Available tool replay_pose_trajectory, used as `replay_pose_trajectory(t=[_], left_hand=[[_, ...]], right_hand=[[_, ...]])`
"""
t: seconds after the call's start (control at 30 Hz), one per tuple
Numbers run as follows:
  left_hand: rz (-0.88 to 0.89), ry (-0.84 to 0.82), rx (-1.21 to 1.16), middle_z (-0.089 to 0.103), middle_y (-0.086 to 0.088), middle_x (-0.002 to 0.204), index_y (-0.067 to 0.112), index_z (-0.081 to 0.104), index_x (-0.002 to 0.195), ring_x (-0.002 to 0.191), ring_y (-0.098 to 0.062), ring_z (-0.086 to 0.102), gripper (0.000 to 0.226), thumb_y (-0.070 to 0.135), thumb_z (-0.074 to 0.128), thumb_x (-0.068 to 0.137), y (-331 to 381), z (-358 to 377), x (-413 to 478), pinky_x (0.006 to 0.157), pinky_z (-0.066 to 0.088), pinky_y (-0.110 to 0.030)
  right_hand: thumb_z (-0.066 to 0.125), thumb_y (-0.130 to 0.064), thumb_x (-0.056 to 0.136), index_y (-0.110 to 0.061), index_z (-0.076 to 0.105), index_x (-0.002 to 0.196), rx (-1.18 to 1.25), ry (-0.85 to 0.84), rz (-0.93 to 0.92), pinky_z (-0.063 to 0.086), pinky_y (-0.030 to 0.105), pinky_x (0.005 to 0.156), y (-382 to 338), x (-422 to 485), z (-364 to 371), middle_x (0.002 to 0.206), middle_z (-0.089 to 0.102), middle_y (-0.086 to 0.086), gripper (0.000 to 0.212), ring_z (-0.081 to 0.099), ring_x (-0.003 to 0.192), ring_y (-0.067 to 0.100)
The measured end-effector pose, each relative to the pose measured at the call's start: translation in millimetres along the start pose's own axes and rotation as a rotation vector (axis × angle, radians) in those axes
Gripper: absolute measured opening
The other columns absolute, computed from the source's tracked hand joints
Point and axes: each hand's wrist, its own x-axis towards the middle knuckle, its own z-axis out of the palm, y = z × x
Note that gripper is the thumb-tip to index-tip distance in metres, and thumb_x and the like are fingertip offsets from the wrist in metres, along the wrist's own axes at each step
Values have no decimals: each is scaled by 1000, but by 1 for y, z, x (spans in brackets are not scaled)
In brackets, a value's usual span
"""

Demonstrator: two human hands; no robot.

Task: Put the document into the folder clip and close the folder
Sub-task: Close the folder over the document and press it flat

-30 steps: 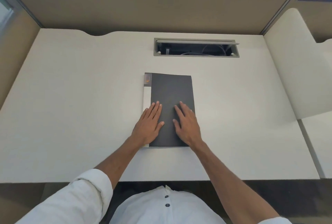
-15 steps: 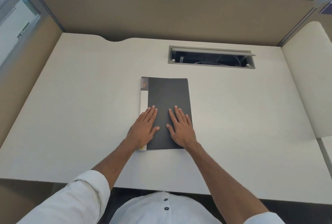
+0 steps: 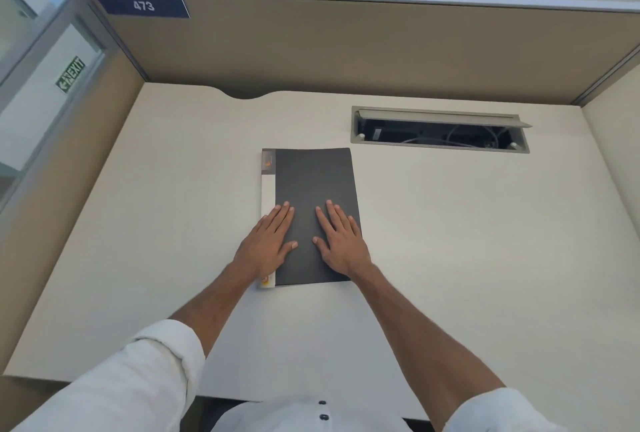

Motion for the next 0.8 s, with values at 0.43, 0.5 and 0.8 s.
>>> replay_pose_trajectory(t=[0.43, 0.5, 0.8], left_hand=[[32, -26, 6, -12, -3, 187, 14, -7, 178, 176, -21, -7, 81, 47, 37, 118, -53, -41, 77, 144, 5, -40], [41, -20, 10, -12, -3, 187, 14, -7, 178, 176, -21, -7, 81, 47, 37, 118, -59, -47, 91, 144, 5, -39], [66, -20, 4, -12, -2, 187, 15, -7, 178, 176, -21, -7, 80, 46, 37, 119, -76, -69, 143, 144, 5, -39]], right_hand=[[36, -45, 118, -28, 0, 178, 37, -25, 32, 5, 46, 142, -14, 88, -30, 186, -11, -1, 72, -6, 174, 20], [36, -45, 118, -28, 0, 178, 44, -19, 38, 5, 46, 142, -12, 102, -35, 186, -11, -2, 72, -6, 174, 20], [36, -48, 117, -29, 0, 178, 51, 8, 50, 4, 46, 142, -2, 152, -51, 186, -11, -2, 72, -7, 174, 21]])
